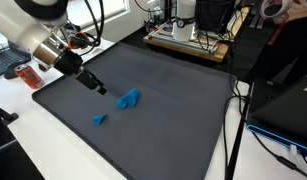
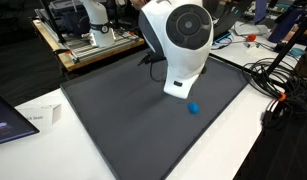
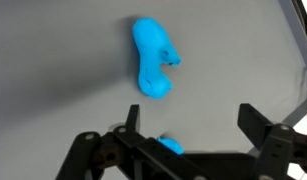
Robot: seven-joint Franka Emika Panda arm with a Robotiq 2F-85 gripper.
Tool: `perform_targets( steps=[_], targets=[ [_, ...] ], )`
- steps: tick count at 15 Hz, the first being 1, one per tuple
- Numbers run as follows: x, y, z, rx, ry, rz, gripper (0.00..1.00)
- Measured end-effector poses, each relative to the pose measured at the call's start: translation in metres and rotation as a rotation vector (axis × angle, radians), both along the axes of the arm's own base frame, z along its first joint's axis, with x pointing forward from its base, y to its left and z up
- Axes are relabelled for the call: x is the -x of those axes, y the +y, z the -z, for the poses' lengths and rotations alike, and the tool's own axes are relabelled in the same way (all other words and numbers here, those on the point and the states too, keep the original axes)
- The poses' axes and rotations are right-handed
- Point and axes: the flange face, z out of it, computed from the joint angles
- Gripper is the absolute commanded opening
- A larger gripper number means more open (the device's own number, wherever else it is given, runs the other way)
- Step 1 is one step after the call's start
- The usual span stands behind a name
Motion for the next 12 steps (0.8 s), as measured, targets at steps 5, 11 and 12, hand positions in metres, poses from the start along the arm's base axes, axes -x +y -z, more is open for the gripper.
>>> perform_targets(
  steps=[5,11,12],
  targets=[
    [0.01,0.004,0.002,-0.025,-0.007,-0.075,1.0],
    [0.019,0.019,-0.019,0.024,-0.059,-0.072,1.0],
    [0.02,0.02,-0.025,0.046,-0.08,-0.063,1.0]
  ],
)
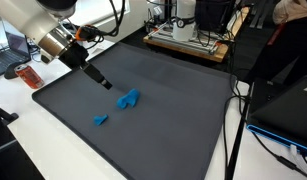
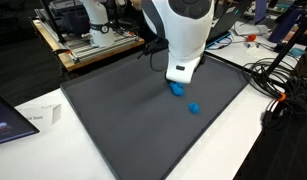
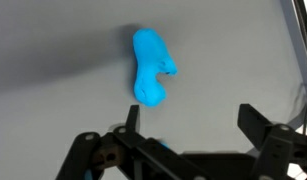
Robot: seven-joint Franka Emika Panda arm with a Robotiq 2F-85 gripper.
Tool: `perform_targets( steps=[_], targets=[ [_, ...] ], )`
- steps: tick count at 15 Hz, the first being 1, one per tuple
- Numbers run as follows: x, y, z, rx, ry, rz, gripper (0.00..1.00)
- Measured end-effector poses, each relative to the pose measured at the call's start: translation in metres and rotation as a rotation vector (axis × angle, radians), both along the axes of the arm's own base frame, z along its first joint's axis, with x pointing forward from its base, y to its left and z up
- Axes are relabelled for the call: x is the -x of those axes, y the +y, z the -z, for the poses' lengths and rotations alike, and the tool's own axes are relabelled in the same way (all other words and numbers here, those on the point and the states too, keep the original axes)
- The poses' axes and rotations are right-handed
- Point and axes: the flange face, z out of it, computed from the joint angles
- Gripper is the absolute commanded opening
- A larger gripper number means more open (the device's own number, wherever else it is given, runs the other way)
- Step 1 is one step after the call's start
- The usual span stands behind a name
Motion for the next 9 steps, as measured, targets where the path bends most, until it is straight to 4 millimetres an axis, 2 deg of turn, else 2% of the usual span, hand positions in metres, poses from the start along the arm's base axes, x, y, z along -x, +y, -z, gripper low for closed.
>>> perform_targets(
  steps=[4,9],
  targets=[
    [0.014,0.01,-0.023,0.083,-0.065,0.016,1.0],
    [0.043,0.031,-0.051,0.175,-0.143,0.002,1.0]
  ],
)
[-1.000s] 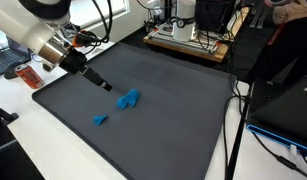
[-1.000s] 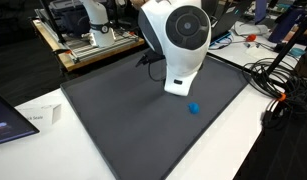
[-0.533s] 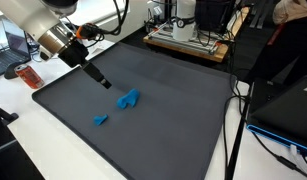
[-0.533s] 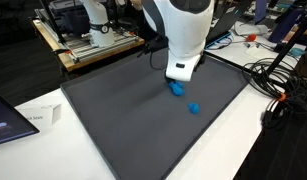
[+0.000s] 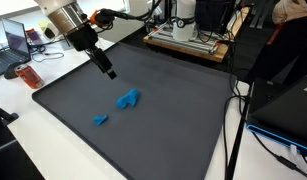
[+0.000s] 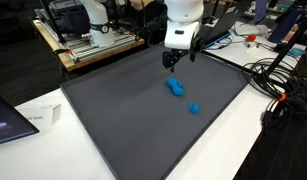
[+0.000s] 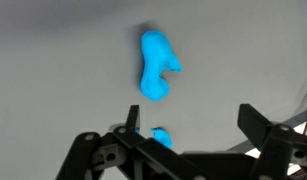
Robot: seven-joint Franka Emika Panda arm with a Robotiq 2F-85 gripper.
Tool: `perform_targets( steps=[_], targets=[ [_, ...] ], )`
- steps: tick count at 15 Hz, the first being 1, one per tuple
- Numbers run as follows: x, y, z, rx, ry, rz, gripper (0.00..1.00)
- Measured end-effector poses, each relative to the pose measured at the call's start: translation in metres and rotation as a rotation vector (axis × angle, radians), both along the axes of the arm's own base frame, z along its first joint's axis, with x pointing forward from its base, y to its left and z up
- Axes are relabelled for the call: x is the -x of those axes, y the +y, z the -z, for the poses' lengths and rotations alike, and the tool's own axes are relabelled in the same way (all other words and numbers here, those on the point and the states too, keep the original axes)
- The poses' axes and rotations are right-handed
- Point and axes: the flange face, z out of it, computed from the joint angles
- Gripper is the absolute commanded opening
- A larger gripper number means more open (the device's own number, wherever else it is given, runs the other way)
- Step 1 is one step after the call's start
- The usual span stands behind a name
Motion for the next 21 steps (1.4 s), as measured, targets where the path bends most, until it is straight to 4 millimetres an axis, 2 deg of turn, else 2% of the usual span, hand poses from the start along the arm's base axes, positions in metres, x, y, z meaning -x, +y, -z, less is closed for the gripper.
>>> perform_targets(
  steps=[5,9,12,15,21],
  targets=[
    [0.039,0.025,-0.026,0.112,-0.115,0.012,1.0],
    [0.075,0.043,-0.032,0.187,-0.166,0.054,1.0],
    [0.094,0.055,-0.035,0.252,-0.198,0.109,1.0],
    [0.106,0.066,-0.035,0.31,-0.203,0.158,1.0],
    [0.113,0.094,-0.03,0.404,-0.211,0.204,1.0]
  ],
)
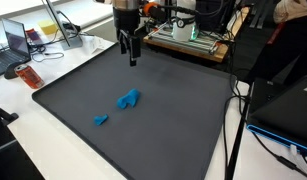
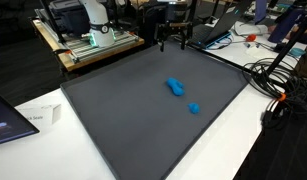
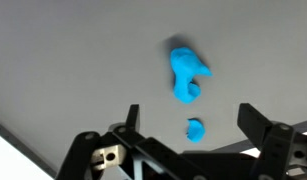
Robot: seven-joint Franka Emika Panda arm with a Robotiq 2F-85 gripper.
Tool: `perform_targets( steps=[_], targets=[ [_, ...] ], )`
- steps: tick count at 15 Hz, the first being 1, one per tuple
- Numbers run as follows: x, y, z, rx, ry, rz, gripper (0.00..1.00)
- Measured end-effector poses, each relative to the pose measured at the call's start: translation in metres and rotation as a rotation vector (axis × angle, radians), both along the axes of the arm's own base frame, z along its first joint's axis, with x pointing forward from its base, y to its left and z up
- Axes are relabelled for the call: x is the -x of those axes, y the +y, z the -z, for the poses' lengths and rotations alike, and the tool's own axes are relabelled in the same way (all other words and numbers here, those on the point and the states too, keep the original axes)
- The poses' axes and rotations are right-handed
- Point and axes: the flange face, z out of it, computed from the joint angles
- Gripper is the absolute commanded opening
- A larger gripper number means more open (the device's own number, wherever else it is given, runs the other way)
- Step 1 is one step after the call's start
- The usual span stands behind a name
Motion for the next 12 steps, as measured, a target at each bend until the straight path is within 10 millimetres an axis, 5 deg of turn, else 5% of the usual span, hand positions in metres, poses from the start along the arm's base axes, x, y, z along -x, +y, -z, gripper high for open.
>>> perform_targets(
  steps=[12],
  targets=[
    [-0.002,0.078,0.011,0.166,0.057,0.043,1.0]
  ],
)
